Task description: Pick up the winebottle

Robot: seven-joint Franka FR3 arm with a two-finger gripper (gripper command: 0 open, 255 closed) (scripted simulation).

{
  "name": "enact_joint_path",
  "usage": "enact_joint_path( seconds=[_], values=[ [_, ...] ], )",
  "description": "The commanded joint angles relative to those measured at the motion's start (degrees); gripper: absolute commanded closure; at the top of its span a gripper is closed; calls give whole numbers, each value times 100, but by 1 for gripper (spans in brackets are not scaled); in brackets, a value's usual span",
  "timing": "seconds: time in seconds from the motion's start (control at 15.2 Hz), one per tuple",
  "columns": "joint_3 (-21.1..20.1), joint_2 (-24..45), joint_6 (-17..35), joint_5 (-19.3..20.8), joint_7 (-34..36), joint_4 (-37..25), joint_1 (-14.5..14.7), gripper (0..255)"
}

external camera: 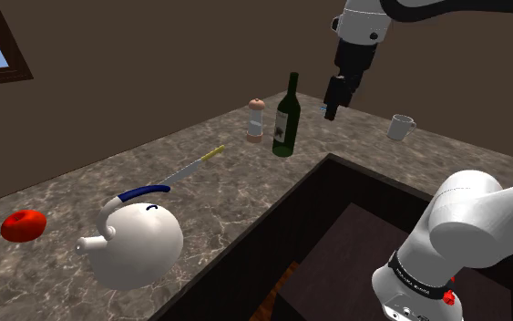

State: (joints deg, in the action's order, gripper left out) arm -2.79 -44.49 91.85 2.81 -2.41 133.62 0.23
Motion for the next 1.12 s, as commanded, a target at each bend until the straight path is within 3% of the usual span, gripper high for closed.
enact_joint_path(
  seconds=[0.0,0.53,1.06],
  values=[
    [0,0,0,0,0,0,0,0],
    [709,1556,340,177,-933,-1256,-121,0],
    [1299,3289,293,-53,-1897,-3025,-192,0]
  ],
)
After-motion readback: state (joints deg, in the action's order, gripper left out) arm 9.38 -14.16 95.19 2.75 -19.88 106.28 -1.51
